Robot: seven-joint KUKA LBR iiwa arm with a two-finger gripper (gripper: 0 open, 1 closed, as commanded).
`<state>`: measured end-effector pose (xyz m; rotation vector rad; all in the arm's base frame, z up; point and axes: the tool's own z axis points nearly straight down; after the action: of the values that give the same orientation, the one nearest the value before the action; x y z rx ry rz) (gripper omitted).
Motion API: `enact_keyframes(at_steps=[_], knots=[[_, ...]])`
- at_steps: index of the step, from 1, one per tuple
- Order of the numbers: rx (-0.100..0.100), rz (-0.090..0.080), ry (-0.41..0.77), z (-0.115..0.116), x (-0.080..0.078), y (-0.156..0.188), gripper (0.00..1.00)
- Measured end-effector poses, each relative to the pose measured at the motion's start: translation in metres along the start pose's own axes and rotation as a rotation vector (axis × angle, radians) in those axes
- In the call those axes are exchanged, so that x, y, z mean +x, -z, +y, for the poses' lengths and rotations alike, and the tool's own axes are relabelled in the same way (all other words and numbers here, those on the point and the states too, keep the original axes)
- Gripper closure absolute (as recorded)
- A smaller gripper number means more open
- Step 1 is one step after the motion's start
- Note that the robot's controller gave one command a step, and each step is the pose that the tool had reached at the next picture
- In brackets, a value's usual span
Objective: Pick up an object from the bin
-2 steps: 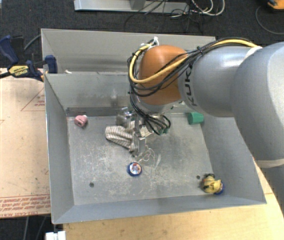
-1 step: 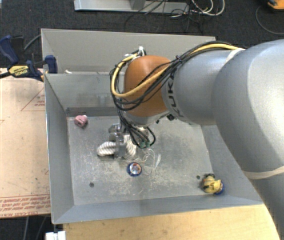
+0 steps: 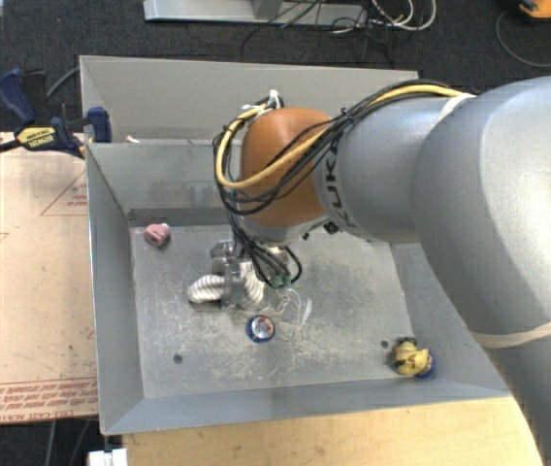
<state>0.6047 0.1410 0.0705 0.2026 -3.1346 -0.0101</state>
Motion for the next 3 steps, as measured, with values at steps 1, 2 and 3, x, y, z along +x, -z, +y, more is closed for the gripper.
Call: enact_keyframes(at_steps=[1, 2, 3], knots=[[0.0, 0.0, 0.0, 0.0, 0.0, 0.002, 1.0], [0.001, 0.006, 0.0, 0.0, 0.002, 0.01, 1.0], [0.001, 0.009, 0.0, 0.0, 0.003, 0.031, 1.0]])
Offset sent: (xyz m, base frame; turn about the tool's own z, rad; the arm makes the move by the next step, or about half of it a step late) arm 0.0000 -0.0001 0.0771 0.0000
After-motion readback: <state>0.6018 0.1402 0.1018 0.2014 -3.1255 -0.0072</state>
